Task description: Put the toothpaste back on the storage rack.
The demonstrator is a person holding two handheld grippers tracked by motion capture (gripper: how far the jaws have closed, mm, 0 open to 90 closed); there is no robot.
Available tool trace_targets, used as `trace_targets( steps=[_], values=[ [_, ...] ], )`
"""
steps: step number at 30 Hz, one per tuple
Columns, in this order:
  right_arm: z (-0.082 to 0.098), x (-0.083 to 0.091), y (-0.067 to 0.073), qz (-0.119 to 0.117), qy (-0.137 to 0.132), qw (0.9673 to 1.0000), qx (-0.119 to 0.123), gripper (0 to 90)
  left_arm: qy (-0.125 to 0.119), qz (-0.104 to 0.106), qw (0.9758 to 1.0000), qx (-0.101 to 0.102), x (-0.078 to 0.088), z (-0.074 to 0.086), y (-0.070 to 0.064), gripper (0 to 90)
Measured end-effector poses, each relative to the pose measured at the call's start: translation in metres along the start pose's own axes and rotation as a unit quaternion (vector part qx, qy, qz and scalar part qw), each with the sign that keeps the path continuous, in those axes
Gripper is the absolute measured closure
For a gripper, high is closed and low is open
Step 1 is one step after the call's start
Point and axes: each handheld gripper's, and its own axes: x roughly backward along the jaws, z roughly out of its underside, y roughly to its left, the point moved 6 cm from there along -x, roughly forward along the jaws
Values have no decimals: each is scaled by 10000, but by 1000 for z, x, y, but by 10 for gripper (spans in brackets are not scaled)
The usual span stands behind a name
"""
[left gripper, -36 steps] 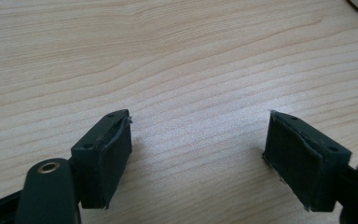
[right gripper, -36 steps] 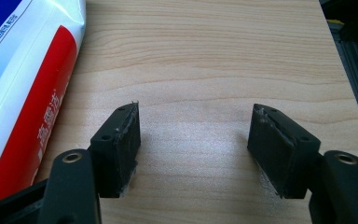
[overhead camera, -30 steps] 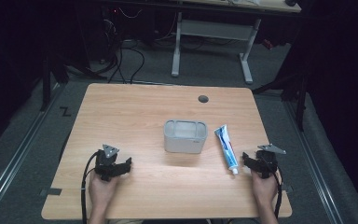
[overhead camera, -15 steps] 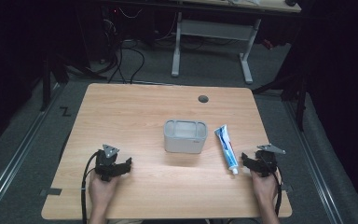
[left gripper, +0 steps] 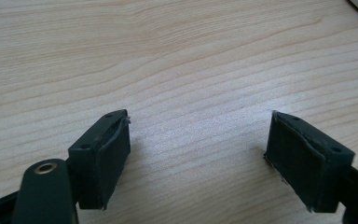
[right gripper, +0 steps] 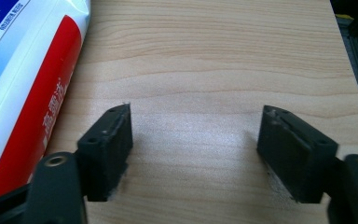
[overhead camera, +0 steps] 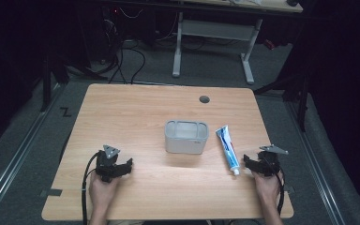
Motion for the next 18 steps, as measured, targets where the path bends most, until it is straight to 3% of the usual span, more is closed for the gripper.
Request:
trace_targets(
  steps=[5, 18],
  values=[
    [-1, 8, -1, -114, -96, 9998, -122, 316, 1, 3, 10000, -3, 0, 0, 0, 217],
    [6, 24, 1, -286, -325, 9990, -139, 385, 1, 3, 10000, -3, 0, 0, 0, 218]
  ],
)
